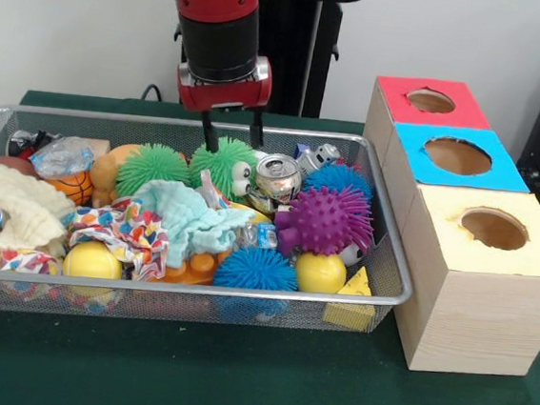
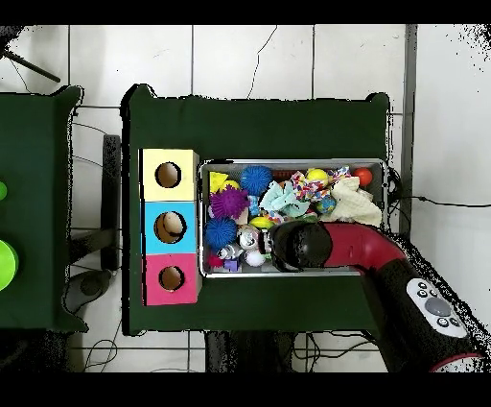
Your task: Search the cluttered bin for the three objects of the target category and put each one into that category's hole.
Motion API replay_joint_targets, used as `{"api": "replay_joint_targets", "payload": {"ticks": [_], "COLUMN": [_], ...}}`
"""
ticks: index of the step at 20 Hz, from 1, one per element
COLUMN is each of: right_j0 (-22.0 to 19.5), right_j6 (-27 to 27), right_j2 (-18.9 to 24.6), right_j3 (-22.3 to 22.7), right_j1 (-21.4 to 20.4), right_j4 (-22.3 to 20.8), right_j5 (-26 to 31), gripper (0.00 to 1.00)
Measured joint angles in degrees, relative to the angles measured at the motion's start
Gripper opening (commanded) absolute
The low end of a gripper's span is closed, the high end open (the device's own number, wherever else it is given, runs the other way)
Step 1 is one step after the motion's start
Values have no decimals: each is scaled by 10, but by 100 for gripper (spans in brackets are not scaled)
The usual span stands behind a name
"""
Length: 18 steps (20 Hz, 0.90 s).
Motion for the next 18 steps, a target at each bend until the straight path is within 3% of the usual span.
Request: {"api": "replay_joint_targets", "payload": {"ticks": [7,17,18], "right_j0": [3,18,24], "right_j6": [0,0,0], "right_j2": [-1,-12,-16], "right_j3": [0,0,-1], "right_j1": [31,27,25], "right_j4": [-36,-40,-44], "right_j5": [-36,-71,-87], "gripper": [100,100,0]}}
